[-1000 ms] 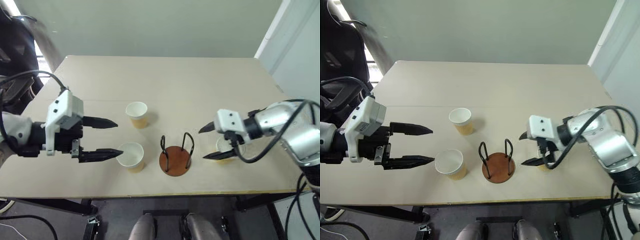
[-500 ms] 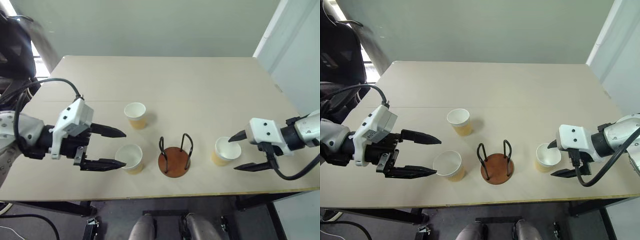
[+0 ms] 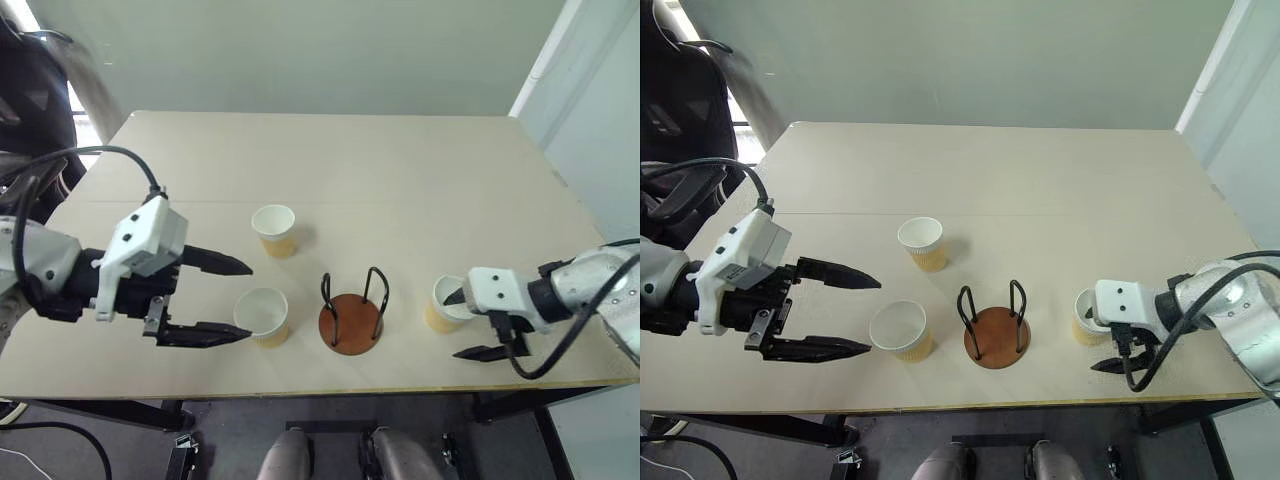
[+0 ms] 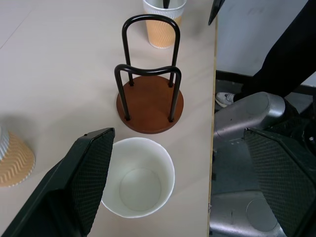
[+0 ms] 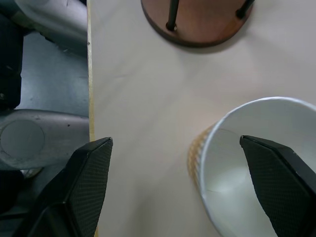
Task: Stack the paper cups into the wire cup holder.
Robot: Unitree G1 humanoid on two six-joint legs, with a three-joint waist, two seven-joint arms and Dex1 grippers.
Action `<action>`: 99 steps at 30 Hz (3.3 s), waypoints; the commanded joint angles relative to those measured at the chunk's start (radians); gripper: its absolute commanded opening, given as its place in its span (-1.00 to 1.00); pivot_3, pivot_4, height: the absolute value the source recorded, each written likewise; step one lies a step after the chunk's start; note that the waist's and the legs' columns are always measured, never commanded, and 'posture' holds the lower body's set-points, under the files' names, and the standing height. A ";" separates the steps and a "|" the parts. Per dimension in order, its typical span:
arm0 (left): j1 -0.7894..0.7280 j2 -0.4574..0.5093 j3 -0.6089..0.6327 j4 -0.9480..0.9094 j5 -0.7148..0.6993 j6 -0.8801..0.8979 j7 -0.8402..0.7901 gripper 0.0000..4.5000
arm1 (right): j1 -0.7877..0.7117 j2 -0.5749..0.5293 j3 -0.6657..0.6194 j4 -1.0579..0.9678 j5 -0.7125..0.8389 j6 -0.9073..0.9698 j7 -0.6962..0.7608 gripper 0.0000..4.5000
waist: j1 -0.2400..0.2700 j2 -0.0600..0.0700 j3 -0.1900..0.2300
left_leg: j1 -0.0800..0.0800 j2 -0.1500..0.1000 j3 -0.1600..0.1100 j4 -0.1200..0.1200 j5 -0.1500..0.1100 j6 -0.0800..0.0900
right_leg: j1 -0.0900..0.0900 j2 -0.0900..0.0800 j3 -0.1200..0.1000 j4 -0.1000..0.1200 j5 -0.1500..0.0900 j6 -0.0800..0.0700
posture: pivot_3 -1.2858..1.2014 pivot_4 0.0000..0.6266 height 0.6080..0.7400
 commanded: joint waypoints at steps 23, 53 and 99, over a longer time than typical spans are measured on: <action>0.096 -0.085 0.338 -0.034 -0.193 0.082 0.078 1.00 | -0.066 0.016 0.003 0.070 -0.050 -0.085 0.060 -0.99 | 0.000 0.000 0.000 | 0.003 0.000 0.000 0.000 0.000 0.000 | 0.002 0.000 0.000 0.000 0.000 0.000 | 0.03 -0.52 1.00; 0.206 -0.085 0.393 -0.101 -0.202 0.093 0.110 1.00 | -0.583 0.325 0.055 0.136 0.218 -0.063 0.213 -0.99 | -0.004 0.001 0.000 | 0.003 0.006 -0.002 0.000 0.000 -0.002 | 0.002 0.008 0.000 0.000 0.001 -0.011 | 0.03 -0.52 1.00; 0.196 0.112 -0.136 -0.059 0.293 -0.296 -0.053 1.00 | -0.477 0.075 -0.226 0.313 0.349 -0.014 0.286 0.98 | 0.005 -0.002 -0.001 | 0.002 0.012 -0.001 0.000 -0.005 -0.010 | -0.001 0.012 0.000 -0.001 -0.003 -0.025 | 0.03 -0.52 1.00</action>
